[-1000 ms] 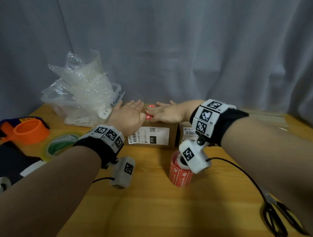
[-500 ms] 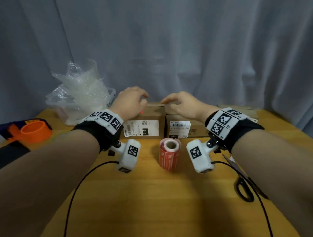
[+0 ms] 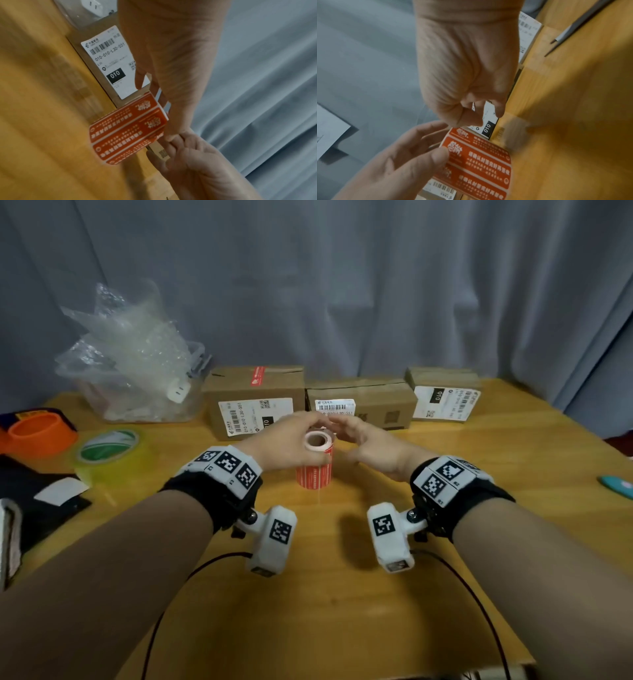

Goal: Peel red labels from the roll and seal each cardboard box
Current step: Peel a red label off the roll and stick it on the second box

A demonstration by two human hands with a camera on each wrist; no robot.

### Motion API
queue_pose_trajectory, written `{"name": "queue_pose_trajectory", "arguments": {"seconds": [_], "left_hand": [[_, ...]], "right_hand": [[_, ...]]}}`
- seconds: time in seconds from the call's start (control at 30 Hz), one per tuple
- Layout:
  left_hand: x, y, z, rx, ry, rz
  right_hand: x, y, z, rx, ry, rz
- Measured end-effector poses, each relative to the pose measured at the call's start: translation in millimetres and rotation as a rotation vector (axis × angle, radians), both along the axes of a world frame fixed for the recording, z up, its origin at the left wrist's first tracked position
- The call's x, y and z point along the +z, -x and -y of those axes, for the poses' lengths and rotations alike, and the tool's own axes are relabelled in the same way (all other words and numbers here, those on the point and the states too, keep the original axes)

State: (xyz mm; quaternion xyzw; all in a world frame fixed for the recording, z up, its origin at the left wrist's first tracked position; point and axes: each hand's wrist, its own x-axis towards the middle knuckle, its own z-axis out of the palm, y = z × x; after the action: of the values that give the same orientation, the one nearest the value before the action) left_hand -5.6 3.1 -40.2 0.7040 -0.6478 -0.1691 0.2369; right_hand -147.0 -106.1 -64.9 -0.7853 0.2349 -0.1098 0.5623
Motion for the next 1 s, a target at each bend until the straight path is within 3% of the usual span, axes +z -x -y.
{"name": "queue_pose_trajectory", "arguments": {"seconds": [0.23, 0.43, 0.83, 1.0], "left_hand": [[-15, 0, 1, 0.029, 0.087, -0.135], [-16, 3, 5, 0.026, 0.079, -0.173], [-17, -8, 7, 0.081, -0.041, 0.127], [-15, -6, 10, 0.084, 0.018, 0.221]], "right_hand": [[-12, -13, 2, 0.01, -0.142, 0.02], [-17, -7, 7, -0.035, -0.106, 0.018], [-7, 28, 24, -0.171, -0.002, 0.16], [-11, 30, 22, -0.185, -0.094, 0.236]]}}
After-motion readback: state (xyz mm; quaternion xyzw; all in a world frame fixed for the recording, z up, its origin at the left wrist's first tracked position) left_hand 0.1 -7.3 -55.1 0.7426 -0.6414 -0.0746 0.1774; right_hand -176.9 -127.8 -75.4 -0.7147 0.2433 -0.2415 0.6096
